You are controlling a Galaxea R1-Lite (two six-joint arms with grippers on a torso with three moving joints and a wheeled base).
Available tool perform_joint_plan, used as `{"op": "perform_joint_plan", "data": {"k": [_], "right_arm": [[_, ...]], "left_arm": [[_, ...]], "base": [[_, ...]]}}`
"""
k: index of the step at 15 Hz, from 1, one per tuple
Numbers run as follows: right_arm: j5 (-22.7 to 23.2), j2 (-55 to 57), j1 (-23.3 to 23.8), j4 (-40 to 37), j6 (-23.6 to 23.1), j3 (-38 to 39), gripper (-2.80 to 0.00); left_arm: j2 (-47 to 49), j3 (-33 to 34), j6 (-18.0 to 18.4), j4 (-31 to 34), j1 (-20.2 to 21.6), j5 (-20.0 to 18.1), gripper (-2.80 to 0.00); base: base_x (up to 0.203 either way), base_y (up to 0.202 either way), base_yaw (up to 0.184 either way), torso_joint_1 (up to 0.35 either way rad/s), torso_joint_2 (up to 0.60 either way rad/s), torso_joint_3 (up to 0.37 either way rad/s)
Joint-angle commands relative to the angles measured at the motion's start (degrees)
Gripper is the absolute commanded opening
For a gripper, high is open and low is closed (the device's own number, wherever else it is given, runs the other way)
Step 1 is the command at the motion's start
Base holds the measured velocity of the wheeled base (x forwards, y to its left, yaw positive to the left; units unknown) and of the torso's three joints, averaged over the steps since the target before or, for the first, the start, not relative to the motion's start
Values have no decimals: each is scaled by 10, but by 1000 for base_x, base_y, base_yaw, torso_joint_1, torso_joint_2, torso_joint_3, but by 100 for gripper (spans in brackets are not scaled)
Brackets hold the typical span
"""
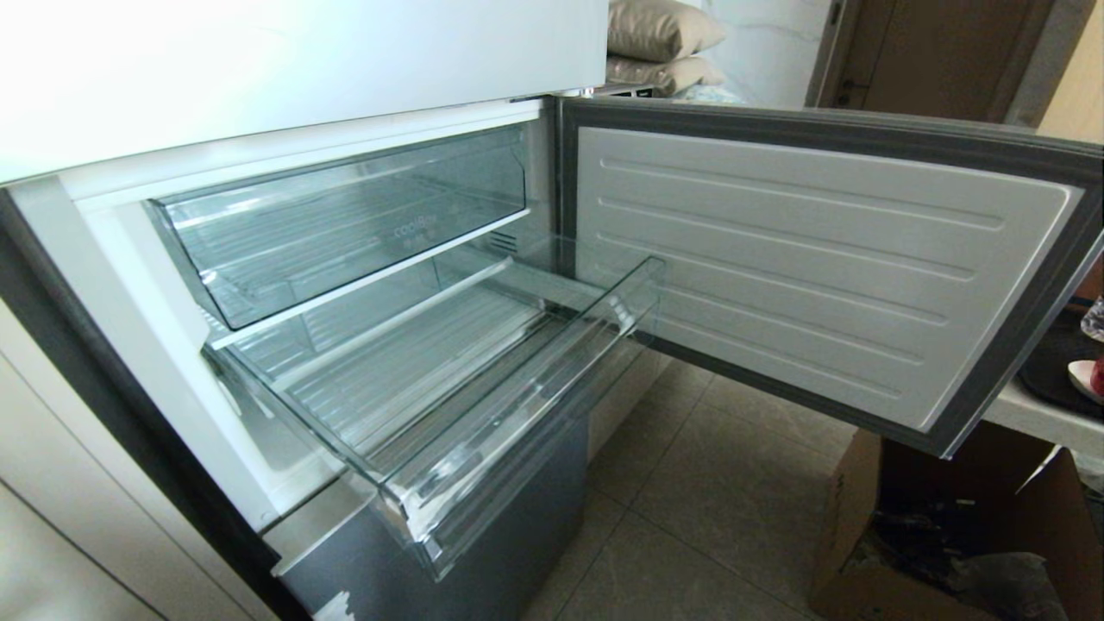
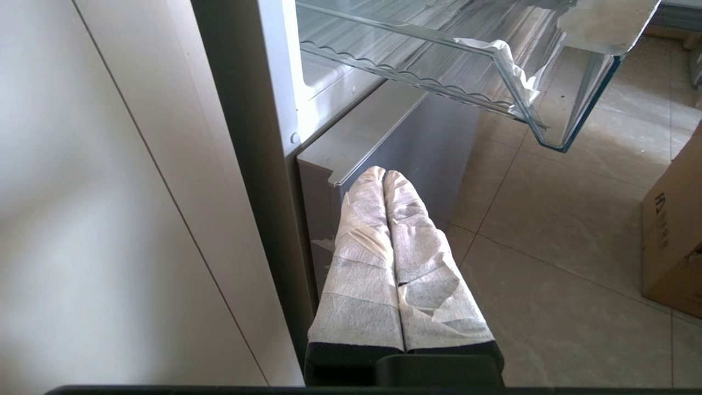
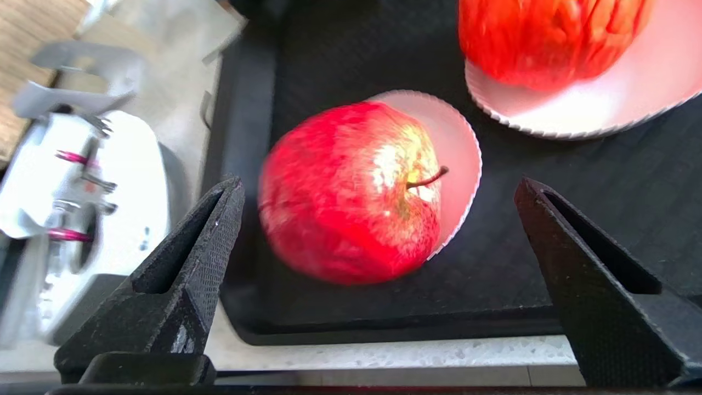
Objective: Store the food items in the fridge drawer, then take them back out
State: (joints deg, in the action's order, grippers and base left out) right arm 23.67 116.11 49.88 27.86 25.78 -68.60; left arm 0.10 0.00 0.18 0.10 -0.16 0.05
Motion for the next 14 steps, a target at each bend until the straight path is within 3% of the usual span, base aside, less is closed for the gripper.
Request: {"op": "perform_joint_plan", "data": {"k": [1, 14], "right_arm": [[1, 12, 3, 2, 1, -1, 0], [1, 34, -1, 0, 1, -48, 0]], "left_arm": [[0, 0, 1, 0, 0, 0, -280], [0, 0, 0, 0, 0, 0, -280]], "base": [[0, 0, 0, 0, 0, 0], [0, 0, 0, 0, 0, 0]]}}
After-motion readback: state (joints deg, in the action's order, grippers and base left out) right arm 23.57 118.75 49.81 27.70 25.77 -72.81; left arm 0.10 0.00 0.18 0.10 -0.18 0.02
